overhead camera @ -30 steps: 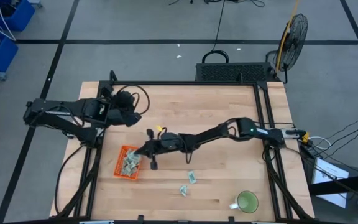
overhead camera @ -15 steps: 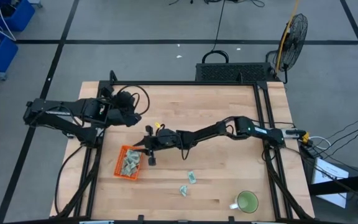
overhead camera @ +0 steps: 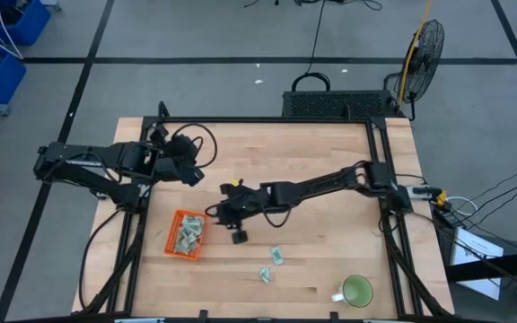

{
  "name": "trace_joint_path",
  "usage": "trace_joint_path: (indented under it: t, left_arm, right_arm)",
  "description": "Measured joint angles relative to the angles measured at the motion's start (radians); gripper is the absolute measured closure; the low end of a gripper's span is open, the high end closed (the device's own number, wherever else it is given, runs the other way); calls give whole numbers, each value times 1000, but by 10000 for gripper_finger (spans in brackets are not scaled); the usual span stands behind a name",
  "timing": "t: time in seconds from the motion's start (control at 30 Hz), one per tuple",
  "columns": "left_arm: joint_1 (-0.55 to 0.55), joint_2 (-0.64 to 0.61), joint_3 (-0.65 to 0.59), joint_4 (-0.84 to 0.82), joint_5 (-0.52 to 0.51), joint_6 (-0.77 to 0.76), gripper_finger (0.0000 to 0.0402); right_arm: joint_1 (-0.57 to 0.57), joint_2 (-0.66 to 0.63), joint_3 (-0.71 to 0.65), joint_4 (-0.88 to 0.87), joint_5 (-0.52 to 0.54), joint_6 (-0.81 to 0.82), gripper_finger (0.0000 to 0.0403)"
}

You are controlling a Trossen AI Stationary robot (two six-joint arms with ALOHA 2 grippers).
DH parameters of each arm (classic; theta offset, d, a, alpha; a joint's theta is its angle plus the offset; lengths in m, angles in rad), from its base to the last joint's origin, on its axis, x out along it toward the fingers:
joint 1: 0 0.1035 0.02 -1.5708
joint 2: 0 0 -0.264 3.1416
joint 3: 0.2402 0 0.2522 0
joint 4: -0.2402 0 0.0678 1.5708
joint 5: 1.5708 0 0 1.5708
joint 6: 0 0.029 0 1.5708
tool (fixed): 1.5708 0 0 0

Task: Pick and place Stevia / Truvia into bins
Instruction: Put the white stevia packet into the orange bin

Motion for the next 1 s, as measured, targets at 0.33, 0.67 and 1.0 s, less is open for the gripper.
trace_joint_path:
  t: [0.33,0.67,1.0]
  left_arm:
    - [-8,0,-29,1,2,-14,282]
    - [-9,0,-85,7,-2,-51,282]
    - [-11,0,-86,9,2,-76,282]
  right_arm:
    - [96,-206,-174,-432,1,67,315]
    - [229,-295,-532,-122,1,138,246]
    - [260,-295,-758,162,103,167,225]
